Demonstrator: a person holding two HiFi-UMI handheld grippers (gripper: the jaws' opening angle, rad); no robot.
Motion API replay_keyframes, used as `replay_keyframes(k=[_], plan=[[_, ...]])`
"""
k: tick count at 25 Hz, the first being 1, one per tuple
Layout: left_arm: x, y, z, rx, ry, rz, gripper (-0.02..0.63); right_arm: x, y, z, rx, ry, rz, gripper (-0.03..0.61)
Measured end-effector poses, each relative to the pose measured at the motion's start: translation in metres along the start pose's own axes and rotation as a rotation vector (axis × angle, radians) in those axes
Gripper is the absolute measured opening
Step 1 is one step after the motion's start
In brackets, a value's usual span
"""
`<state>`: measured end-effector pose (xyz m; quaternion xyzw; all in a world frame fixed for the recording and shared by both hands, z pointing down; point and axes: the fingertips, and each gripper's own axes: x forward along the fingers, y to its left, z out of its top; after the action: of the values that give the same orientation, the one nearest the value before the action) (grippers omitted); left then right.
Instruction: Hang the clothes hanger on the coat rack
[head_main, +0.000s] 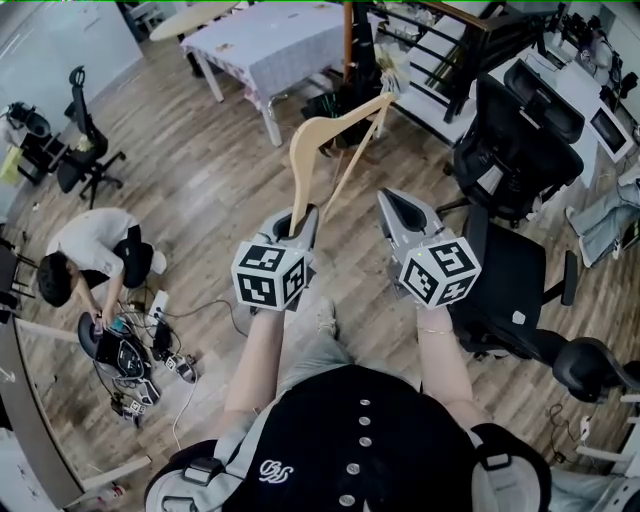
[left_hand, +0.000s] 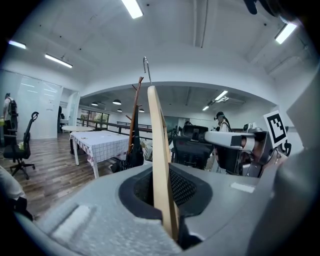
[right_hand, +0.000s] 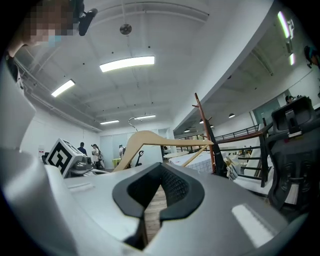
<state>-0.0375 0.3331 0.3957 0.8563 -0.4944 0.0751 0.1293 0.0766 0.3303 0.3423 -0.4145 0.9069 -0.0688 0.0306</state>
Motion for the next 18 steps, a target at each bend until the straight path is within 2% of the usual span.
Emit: replay_keyframes(k=[8, 18], plan=[[0.059, 0.048, 0.015, -0.003, 0.0, -0.02, 0.015, 0.069, -0.041, 0.006, 0.001, -0.015, -0.018, 0.0], [0.147, 0.138, 0.061, -0.014, -0.01, -0.045, 0.015, 0.186, -0.092, 0.03, -0.022, -0.037, -0.047, 0.0]])
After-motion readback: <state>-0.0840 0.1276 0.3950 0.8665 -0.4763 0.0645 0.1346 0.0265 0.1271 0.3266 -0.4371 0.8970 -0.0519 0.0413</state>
